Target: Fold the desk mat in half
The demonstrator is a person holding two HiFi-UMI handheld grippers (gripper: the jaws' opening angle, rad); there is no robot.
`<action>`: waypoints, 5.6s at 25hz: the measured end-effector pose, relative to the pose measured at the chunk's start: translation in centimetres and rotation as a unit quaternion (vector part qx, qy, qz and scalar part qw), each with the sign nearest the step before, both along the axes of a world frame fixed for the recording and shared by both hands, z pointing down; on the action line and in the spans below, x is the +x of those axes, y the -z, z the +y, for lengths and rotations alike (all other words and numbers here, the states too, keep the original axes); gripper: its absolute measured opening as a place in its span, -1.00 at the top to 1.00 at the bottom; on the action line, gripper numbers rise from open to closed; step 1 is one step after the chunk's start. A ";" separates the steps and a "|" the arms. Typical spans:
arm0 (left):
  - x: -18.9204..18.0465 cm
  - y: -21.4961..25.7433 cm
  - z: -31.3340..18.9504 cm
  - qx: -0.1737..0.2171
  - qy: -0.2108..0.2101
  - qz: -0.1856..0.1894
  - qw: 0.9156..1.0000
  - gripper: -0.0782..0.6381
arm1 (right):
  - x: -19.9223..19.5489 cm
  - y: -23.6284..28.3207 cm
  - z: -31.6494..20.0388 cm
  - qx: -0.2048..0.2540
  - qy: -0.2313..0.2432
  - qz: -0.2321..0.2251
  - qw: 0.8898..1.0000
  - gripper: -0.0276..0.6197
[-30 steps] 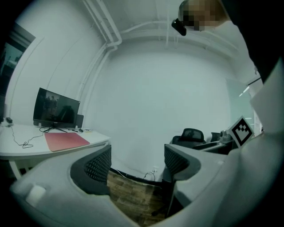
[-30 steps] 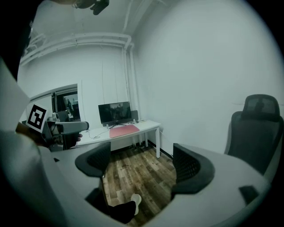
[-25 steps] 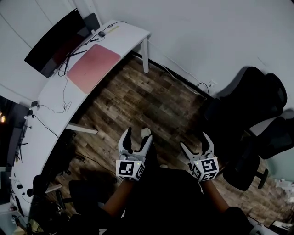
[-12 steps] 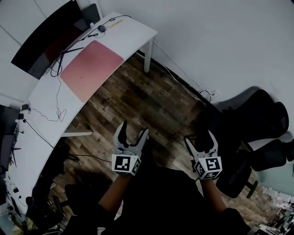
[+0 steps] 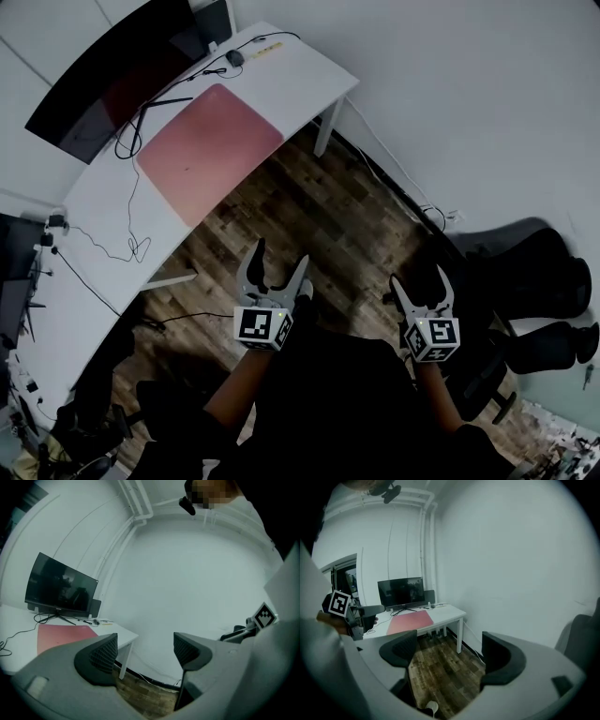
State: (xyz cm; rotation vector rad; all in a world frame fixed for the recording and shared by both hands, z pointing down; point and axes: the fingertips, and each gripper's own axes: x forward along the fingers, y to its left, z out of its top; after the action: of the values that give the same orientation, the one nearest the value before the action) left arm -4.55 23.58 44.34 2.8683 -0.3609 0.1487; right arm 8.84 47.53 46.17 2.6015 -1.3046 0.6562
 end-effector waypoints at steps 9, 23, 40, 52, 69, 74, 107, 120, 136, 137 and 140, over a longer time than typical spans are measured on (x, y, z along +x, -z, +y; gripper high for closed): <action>0.2 0.1 -5.9 0.001 0.031 0.007 0.999 -0.22 | 2.5 1.3 -7.8 0.003 0.030 0.016 0.999 -0.39; -2.5 1.3 -9.9 0.020 0.102 -0.011 0.995 -0.22 | 3.8 0.6 -15.5 0.018 0.093 -0.004 0.996 -0.39; 0.6 1.8 -20.8 0.028 0.264 -0.046 0.963 -0.22 | 11.5 -0.2 -35.9 0.044 0.264 -0.031 0.963 -0.39; 7.8 0.5 -26.6 0.007 0.328 -0.062 0.943 -0.22 | 19.0 -2.4 -45.6 0.029 0.349 -0.058 0.935 -0.39; -0.9 -9.1 -27.5 -0.170 0.511 -0.051 0.841 -0.22 | 20.2 -10.2 -49.6 -0.038 0.394 -0.143 0.907 -0.38; -4.6 -12.9 -28.0 -0.216 0.533 -0.050 0.817 -0.22 | 18.3 -13.3 -49.5 -0.073 0.382 -0.177 0.904 -0.38; -12.5 -27.2 -33.1 -0.418 0.542 0.022 0.728 -0.22 | 13.6 -27.9 -51.4 -0.108 0.164 -0.433 0.880 -0.37; -12.5 -29.3 -33.4 -0.455 0.545 0.050 0.703 -0.22 | 13.1 -29.2 -52.3 -0.100 0.142 -0.454 0.874 -0.35; -10.9 -30.2 -33.0 -0.482 0.513 0.050 0.709 -0.22 | 14.3 -30.2 -51.6 -0.118 0.122 -0.458 0.873 0.49; -10.8 -30.3 -33.0 -0.484 0.513 0.051 0.706 -0.21 | 14.3 -30.2 -51.5 -0.121 0.121 -0.458 0.872 0.49; -11.1 -30.3 -32.9 -0.491 0.526 0.056 0.692 -0.14 | 14.2 -30.1 -51.5 -0.122 0.112 -0.467 0.869 0.52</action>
State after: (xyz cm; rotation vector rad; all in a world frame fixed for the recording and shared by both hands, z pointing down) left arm -15.63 -9.27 74.65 1.2909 -1.3230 -0.0544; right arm 23.08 -3.95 76.31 1.8738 -1.5310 2.0174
